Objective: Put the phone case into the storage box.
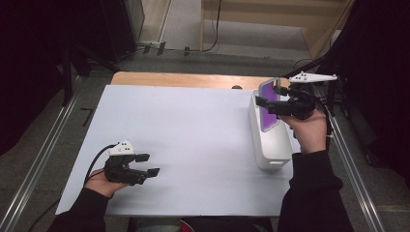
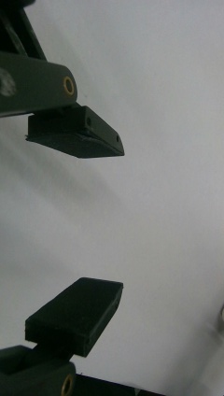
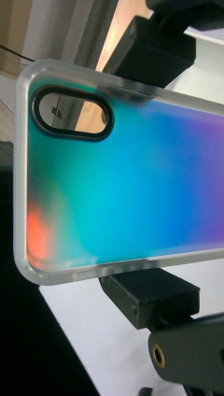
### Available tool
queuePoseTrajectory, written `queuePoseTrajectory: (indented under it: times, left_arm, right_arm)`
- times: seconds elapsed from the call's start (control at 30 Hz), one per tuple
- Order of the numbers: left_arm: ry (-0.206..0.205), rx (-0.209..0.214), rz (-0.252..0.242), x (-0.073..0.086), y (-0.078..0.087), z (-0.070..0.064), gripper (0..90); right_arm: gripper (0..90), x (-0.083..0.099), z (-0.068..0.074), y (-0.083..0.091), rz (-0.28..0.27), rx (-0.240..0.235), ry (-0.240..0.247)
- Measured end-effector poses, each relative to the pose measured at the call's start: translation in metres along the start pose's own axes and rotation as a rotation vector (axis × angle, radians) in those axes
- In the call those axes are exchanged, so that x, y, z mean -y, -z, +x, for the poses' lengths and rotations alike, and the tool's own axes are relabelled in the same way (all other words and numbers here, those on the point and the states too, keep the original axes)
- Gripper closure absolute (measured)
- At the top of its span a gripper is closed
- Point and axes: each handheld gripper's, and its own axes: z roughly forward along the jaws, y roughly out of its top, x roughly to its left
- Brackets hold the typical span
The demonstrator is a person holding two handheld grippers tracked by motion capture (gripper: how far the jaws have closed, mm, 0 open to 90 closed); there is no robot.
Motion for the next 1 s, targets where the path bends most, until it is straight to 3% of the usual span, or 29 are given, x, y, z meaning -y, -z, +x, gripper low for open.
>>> queuePoseTrajectory:
  times: [0.2,0.37,0.57,0.77,0.87,1.0]
  left_arm:
    - [-0.005,-0.014,-0.002,-0.001,0.001,0.001,28.9]
    - [0.019,-0.010,-0.017,-0.001,0.002,0.003,28.9]
    - [0.017,-0.002,-0.014,-0.002,0.001,0.003,28.9]
    - [0.021,0.002,-0.010,-0.002,0.001,0.004,28.9]
    - [0.024,0.003,-0.010,-0.002,0.000,0.005,28.9]
    - [0.030,0.006,-0.010,-0.002,0.000,0.006,28.9]
  right_arm:
    - [14.9,0.002,-0.006,-0.003,-0.032,0.073,-0.060]
    - [14.9,0.004,-0.013,-0.007,-0.074,0.135,-0.105]
    - [14.9,0.005,-0.015,-0.014,-0.111,0.185,-0.090]
    - [14.9,0.003,-0.016,-0.021,-0.117,0.205,-0.083]
    - [14.9,0.004,-0.017,-0.024,-0.113,0.223,-0.053]
    - [14.9,0.004,-0.020,-0.030,-0.117,0.225,-0.072]
